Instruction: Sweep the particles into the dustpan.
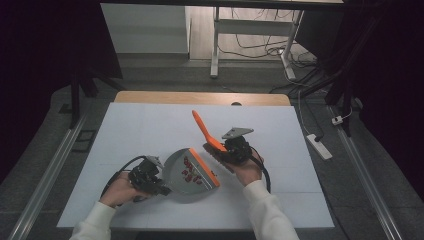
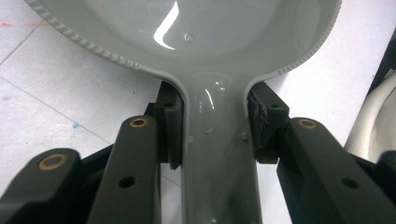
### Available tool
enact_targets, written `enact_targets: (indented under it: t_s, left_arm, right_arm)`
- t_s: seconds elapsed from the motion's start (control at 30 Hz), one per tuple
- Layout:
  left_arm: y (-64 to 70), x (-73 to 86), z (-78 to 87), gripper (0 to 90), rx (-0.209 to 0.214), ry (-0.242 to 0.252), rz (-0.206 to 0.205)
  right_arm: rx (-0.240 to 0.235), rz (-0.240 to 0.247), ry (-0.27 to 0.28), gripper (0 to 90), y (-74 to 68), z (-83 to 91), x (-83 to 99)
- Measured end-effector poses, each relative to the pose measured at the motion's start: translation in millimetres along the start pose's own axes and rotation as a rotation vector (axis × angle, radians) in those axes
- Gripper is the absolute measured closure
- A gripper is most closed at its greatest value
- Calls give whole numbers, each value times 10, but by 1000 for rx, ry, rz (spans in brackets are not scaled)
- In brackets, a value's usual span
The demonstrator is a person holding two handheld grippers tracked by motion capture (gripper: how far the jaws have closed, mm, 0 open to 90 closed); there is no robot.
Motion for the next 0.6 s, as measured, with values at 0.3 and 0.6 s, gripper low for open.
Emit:
enact_targets:
  t_s: [0.3, 0.6]
  left_arm:
    - [8, 1, -16, 619, -6, -3, 4]
    - [11, 0, -16, 619, -7, -2, 5]
  right_arm:
    - [38, -6, -25, 699, 50, 29, 164]
    - [36, -9, -48, 699, 2, -33, 240]
Point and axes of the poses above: each handheld gripper's, and its own axes: z roughly backward along the jaws, x roughly out of its underside, y roughly to its right, the point moved 7 cm from there along -z, roughly forward along the jaws, and after that the axes turned 7 degrees about y, right-handed, at the moved point
